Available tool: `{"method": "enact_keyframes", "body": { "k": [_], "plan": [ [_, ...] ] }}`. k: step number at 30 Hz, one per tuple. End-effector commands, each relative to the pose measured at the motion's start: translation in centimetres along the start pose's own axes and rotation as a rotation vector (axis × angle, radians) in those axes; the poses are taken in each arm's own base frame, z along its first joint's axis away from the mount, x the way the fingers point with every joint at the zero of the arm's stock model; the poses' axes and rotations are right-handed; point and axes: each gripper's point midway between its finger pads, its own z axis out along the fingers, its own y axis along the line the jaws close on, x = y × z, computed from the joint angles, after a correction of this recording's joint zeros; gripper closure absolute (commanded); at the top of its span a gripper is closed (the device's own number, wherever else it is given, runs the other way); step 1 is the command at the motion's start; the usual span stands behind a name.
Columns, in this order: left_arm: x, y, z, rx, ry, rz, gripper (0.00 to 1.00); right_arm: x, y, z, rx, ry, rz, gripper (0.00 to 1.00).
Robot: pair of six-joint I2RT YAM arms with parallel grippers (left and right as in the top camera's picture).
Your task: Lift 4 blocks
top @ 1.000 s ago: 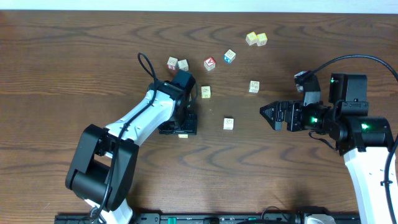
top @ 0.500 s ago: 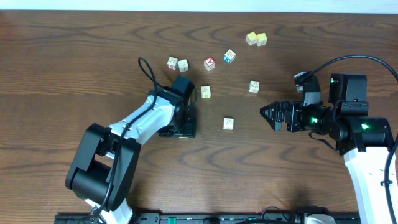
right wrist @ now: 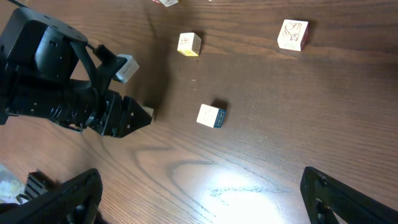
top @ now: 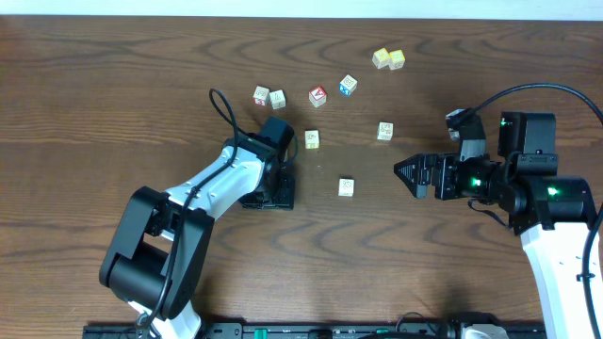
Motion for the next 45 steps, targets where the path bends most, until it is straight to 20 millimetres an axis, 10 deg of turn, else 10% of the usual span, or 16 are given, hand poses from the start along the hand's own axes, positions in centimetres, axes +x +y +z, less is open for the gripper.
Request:
{"method": "enact_keyframes", "body": {
  "k": [1, 45],
  "plan": [
    [0.1, 0.2, 0.3, -0.012, 0.003, 0.002, 0.41, -0.4, 0.4, -0.1, -0.008, -0.003, -0.018, 0.01],
    [-0.6, 0.9, -0.4, -0.064, -0.024, -0.012, 0.73, 1.0, -3.1, 5.1, 0.016, 0.18, 0.092, 0.01]
  ]
}}
